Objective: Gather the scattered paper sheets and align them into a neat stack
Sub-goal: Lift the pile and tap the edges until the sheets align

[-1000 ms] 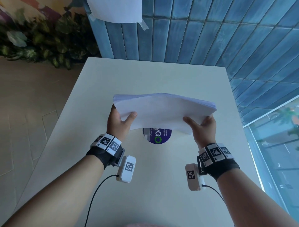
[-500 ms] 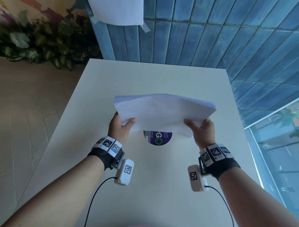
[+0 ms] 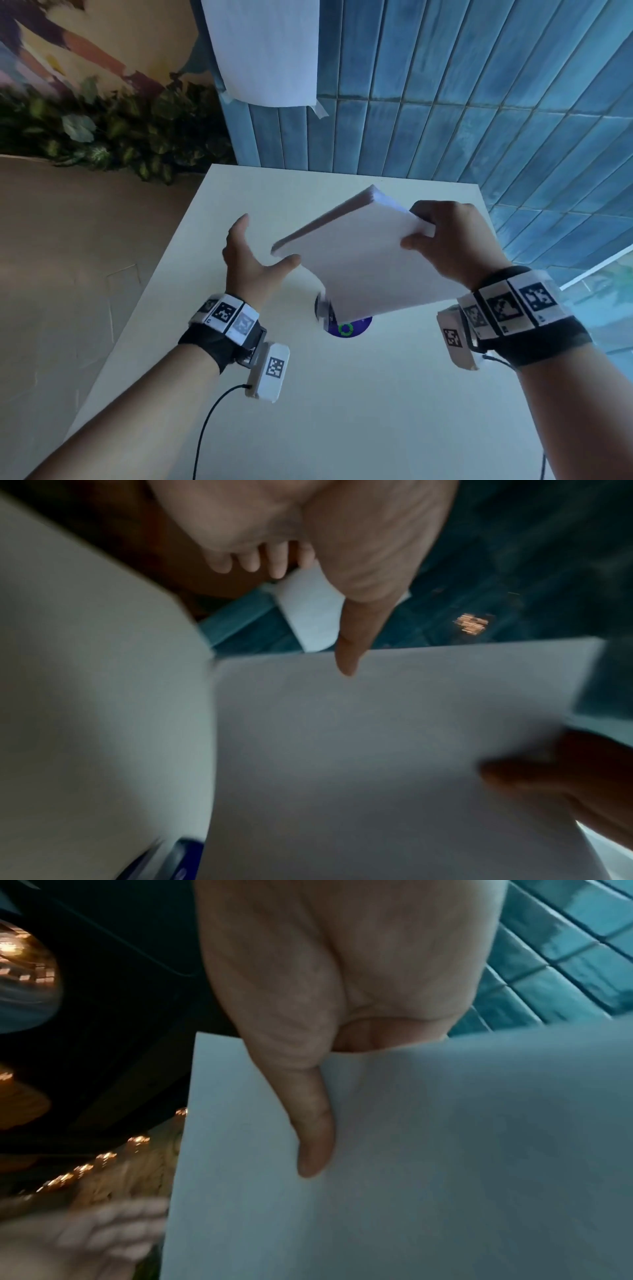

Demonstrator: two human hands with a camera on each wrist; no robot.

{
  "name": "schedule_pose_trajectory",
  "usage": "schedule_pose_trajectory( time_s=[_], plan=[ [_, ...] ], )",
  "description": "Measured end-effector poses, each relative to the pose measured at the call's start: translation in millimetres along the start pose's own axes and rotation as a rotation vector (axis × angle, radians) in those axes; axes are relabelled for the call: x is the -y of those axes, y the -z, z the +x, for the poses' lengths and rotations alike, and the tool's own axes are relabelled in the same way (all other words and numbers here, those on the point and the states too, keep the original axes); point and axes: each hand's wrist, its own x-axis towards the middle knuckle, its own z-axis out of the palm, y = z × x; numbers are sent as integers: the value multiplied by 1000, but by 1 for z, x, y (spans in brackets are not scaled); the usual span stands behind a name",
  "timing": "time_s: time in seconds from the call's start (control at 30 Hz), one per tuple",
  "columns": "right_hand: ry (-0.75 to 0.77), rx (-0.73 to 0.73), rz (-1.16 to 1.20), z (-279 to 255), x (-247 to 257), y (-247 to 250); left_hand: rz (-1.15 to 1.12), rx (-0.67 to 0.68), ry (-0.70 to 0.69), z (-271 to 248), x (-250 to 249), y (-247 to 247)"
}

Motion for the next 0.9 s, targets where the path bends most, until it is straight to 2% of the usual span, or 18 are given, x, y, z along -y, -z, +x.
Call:
schedule_pose_trajectory(
  time_s=[0.1, 0.2, 0.3, 0.4, 0.57, 0.7, 0.83, 0.9],
  plan=[
    [56, 37, -152, 3, 19, 14, 87, 202, -248, -4, -41, -6],
    [127, 104, -276, 4, 41, 23, 73, 386, -316, -10, -64, -16],
    [150, 144, -335, 2, 52, 30, -53, 390, -287, -20, -66, -21],
    [146, 158, -333, -2, 54, 26, -139, 376, -192, -26, -53, -21],
    [89, 108, -297, -14, 34, 23, -238, 343, -33, -24, -31, -6],
    [-7, 50, 132, -26, 5, 21, -328, 331, 35, -20, -20, 3],
    [-100, -134, 773, -40, -12, -13, -349, 330, 45, -19, -17, 1],
    [-152, -157, 1025, -46, -19, -33, -356, 322, 33, -18, -16, -1]
  ],
)
